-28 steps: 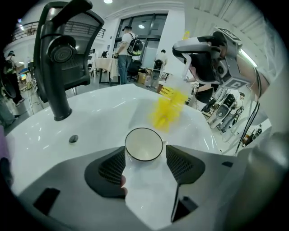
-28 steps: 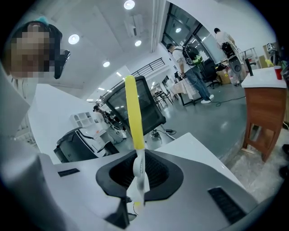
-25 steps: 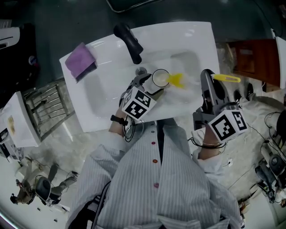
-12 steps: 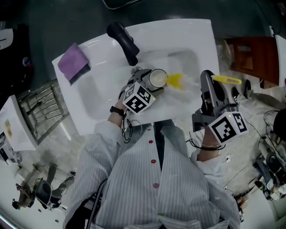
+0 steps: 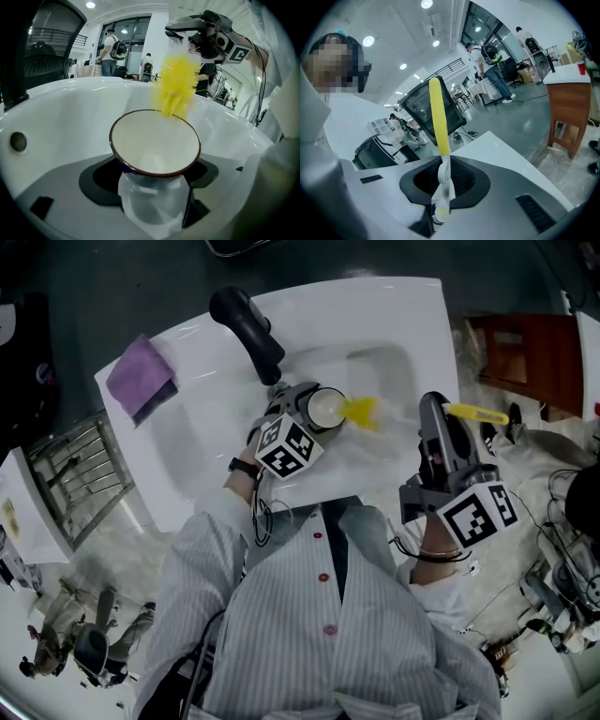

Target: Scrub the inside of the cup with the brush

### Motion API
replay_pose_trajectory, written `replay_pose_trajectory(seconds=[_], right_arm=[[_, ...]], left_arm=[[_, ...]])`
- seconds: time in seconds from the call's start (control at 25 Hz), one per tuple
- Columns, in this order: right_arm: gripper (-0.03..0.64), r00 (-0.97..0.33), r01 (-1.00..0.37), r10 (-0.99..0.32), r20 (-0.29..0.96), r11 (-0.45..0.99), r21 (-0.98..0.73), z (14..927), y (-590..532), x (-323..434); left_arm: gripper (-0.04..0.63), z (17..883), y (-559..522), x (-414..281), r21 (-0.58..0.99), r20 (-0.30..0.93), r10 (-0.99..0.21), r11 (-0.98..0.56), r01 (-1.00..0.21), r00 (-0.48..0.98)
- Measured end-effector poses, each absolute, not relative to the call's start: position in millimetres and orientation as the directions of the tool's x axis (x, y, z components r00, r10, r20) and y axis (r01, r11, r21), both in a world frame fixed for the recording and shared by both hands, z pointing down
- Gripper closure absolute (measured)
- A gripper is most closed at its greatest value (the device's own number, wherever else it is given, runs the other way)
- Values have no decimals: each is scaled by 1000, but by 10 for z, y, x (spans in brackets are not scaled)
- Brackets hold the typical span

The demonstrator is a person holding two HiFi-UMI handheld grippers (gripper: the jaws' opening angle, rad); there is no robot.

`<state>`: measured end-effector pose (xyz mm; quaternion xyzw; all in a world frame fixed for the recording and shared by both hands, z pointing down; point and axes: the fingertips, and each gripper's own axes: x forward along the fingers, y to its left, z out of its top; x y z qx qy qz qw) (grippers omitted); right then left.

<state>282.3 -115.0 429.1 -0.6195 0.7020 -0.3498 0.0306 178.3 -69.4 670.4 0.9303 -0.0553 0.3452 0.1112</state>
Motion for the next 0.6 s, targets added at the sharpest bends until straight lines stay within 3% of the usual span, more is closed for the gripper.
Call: replay_pose_trajectory(seconds=[0.6], right_arm=[[561,-230,-823,-901,368,-22,-568,4340,-1107,2888]], left_arm=[[209,6754,-737,1739,119,624,-48,-980,-156,780]])
